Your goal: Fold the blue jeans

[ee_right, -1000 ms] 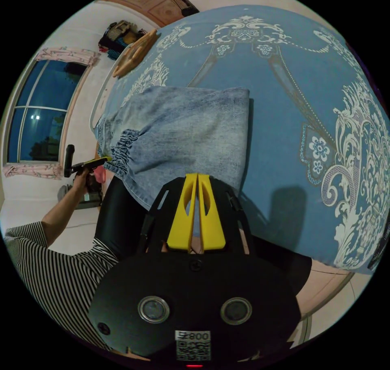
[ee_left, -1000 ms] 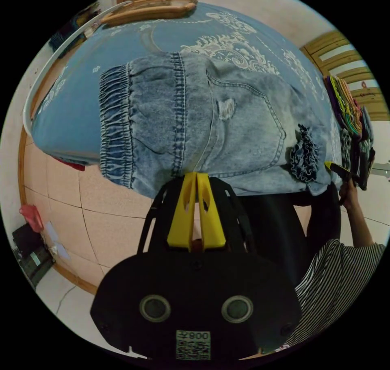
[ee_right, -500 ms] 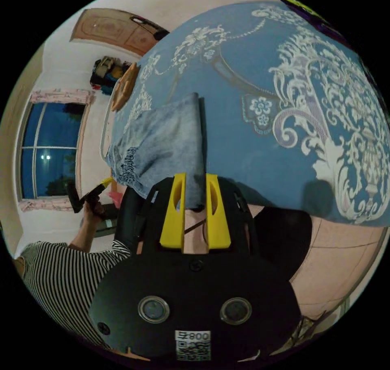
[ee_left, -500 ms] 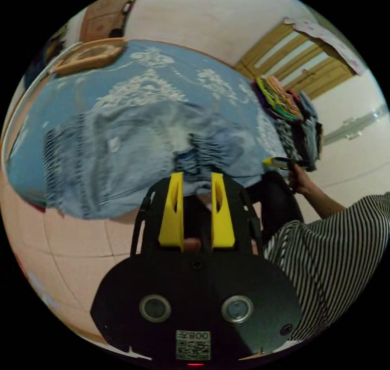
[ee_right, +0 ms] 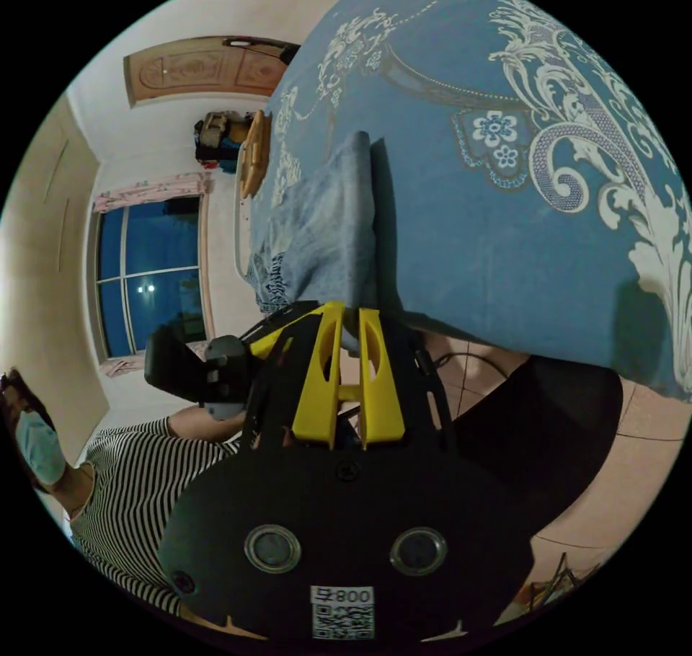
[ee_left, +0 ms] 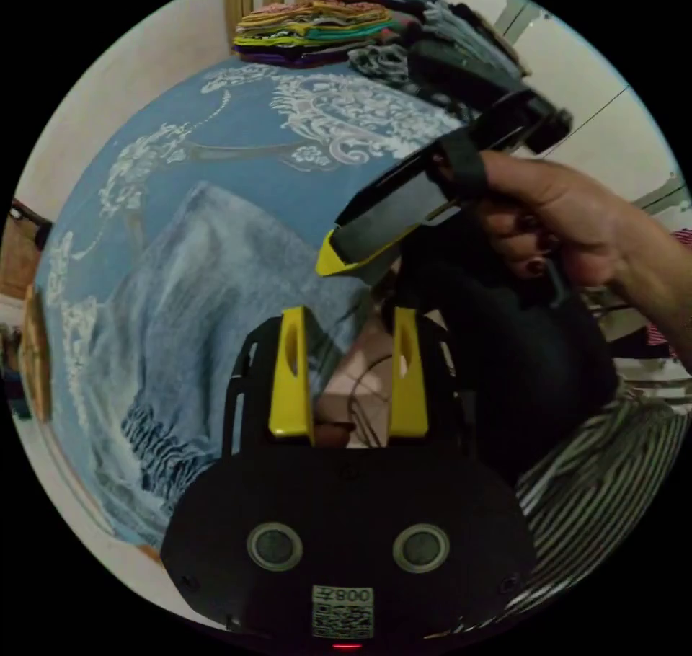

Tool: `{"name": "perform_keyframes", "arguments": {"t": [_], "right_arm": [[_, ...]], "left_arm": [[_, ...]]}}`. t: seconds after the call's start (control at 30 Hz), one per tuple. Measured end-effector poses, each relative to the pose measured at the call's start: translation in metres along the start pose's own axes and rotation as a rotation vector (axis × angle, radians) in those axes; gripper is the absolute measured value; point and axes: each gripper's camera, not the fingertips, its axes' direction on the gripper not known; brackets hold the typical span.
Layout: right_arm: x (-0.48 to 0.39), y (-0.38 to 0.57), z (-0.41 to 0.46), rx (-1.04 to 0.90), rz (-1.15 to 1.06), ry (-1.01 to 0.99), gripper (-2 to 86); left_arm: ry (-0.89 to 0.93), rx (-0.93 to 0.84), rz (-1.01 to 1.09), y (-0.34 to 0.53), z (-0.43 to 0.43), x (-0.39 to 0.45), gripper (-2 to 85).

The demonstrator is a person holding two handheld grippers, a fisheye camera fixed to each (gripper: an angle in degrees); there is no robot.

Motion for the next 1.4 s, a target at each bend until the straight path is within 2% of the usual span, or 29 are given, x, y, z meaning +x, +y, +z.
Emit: {"name": "perform_keyframes", "arguments": {"t": [0.13,0.2,0.33,0.53,0.73,0.93,1.07,1.2,1.27,1.4], "right_arm": [[-0.010,-0.004,-0.014,-0.015,-0.062,-0.004,3.9],[-0.010,-0.007,-0.029,0.044,-0.061,-0.011,4.4],[-0.005,-0.032,-0.057,0.154,0.004,-0.040,8.5],[-0.023,-0.087,-0.051,0.104,0.019,-0.041,10.2],[-0.042,-0.118,-0.031,-0.023,0.069,-0.055,6.2],[-0.104,-0.129,-0.066,0.018,-0.093,-0.096,2.9],[-0.143,-0.123,-0.108,0.091,-0.150,0.011,2.5],[-0.145,-0.111,-0.121,0.104,-0.047,0.144,2.5],[-0.145,-0.100,-0.117,0.132,0.027,0.088,2.5],[-0.178,-0.093,-0.106,0.196,0.036,-0.037,2.5]], "left_arm": [[0.046,0.044,-0.028,-0.007,-0.007,0.010,7.7],[0.129,0.088,-0.085,-0.009,-0.015,0.008,6.8],[0.160,0.120,-0.095,-0.013,-0.021,0.014,6.4],[0.161,0.132,-0.089,-0.018,-0.025,0.026,6.3],[0.185,0.163,-0.100,-0.016,-0.035,0.019,5.8],[0.208,0.310,-0.092,-0.015,-0.072,0.001,5.2],[0.287,0.404,-0.057,-0.024,-0.083,-0.005,5.1],[0.351,0.344,0.006,-0.022,-0.057,-0.001,5.0],[0.357,0.342,-0.002,-0.008,-0.055,-0.007,4.9],[0.435,0.435,-0.102,0.045,-0.067,-0.056,5.0]]}}
